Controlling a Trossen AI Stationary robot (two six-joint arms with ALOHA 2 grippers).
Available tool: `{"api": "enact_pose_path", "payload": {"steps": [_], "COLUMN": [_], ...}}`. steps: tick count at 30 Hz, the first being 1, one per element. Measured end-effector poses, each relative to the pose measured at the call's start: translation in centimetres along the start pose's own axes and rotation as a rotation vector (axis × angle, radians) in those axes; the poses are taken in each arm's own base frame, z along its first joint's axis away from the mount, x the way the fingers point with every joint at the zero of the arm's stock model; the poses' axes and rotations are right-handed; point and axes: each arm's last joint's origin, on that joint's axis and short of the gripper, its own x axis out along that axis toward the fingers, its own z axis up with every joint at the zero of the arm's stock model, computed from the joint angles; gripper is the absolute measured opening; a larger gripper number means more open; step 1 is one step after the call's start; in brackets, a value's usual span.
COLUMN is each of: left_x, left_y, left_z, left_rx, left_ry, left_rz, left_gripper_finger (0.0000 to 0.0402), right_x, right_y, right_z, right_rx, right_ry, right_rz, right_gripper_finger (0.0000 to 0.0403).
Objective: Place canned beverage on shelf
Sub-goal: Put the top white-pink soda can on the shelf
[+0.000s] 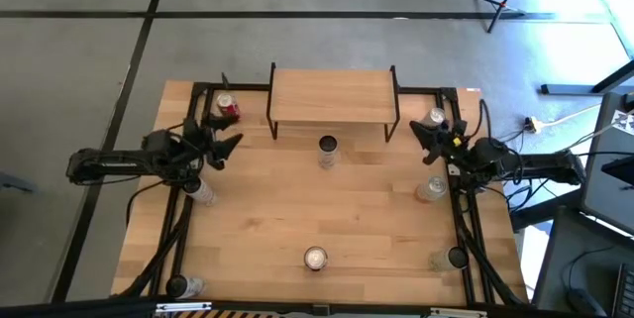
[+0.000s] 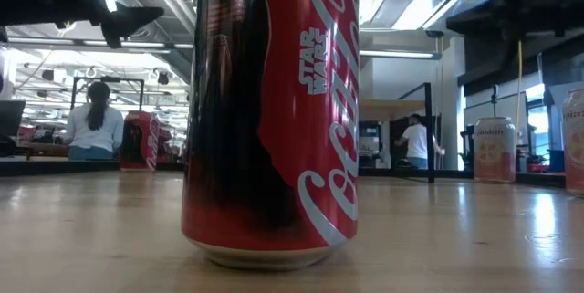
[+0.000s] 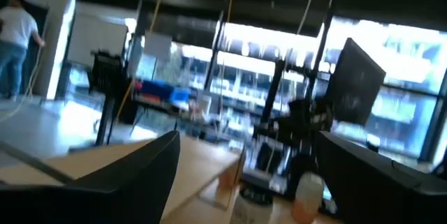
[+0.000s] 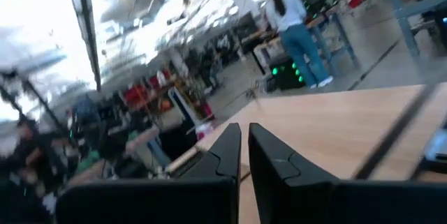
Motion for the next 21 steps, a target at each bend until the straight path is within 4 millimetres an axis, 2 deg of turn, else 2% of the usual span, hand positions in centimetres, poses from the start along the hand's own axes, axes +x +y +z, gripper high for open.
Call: {"api": "enact_pose_path", "payload": {"steps": [6, 12, 18, 21], "left_x": [1.7, 3.2, 3.4, 3.4], "left_y": [-0.9, -1.4, -1.5, -1.6], "left_z": [1.2, 1.4, 1.5, 1.8], "left_rx": [0.036, 0.056, 0.051, 0.041], "left_ry": [0.122, 0.185, 0.177, 0.146], "left_rz": [-0.007, 0.002, 0.0, -0.005], "left_gripper_finger": [0.0325, 0.0325, 0.0325, 0.0325], "right_x": [3.0, 7.5, 11.6, 13.6], "right_y": [3.1, 7.2, 10.8, 11.8], "right_z": [1.4, 3.0, 4.4, 4.6], "right_rx": [-0.142, -0.334, -0.45, -0.522], "right_ry": [0.119, 0.213, 0.297, 0.35], "right_rz": [0.07, 0.082, 0.063, 0.041], "right_gripper_finger": [0.0019, 0.0019, 0.0019, 0.0023]}}
